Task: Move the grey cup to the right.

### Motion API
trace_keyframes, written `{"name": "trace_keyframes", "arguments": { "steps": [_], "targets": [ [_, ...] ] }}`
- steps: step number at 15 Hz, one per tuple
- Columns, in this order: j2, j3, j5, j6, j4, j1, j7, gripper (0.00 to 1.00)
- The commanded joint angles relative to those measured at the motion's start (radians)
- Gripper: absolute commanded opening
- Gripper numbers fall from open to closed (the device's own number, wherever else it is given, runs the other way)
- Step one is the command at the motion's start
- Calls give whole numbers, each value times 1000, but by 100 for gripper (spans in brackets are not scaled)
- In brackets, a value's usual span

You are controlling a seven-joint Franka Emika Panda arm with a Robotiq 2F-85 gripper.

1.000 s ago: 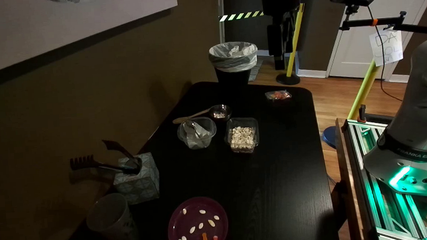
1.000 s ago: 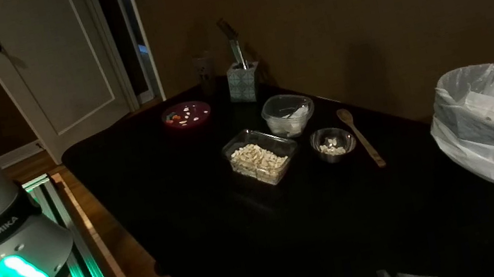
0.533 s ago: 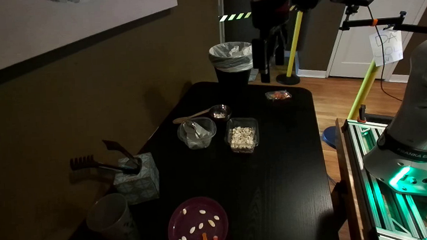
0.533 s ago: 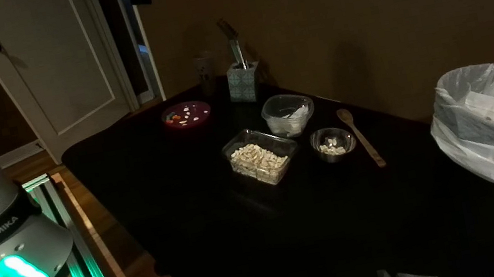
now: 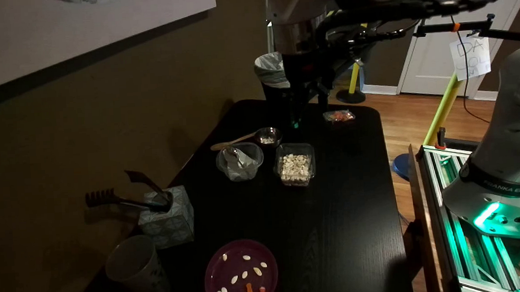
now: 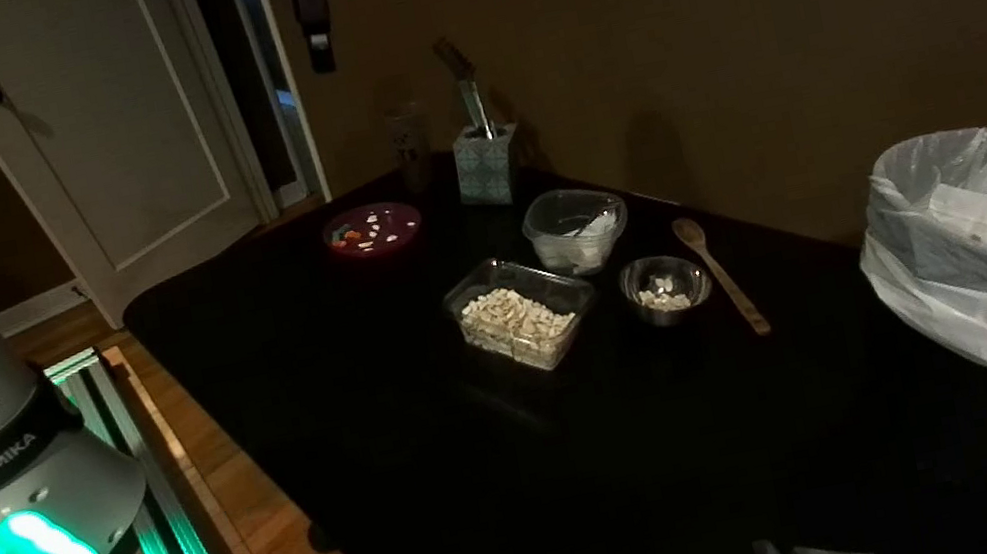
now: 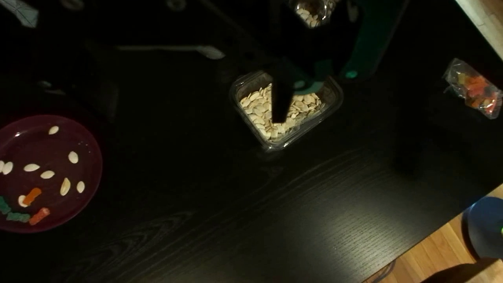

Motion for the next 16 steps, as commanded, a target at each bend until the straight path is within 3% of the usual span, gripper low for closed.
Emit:
{"name": "trace_keyframes", "arguments": {
  "steps": [1,3,5,9,12,13,14,15,16],
  "targets": [
    [6,-26,-7,-2,3,27,5,100],
    [8,-26,-8,-3,6,27,5,100],
    [12,-44,76,54,0,24,78,100],
    [57,-32,127,170,18,33,262,100],
    [143,7,129,266,70,64,482,100],
    [178,63,114,296,89,26,551,100],
    [224,78,103,317,120,45,624,100],
    [278,55,90,324,161,106,696,100],
    [310,59,105,307,193,129,690,100]
  ]
}}
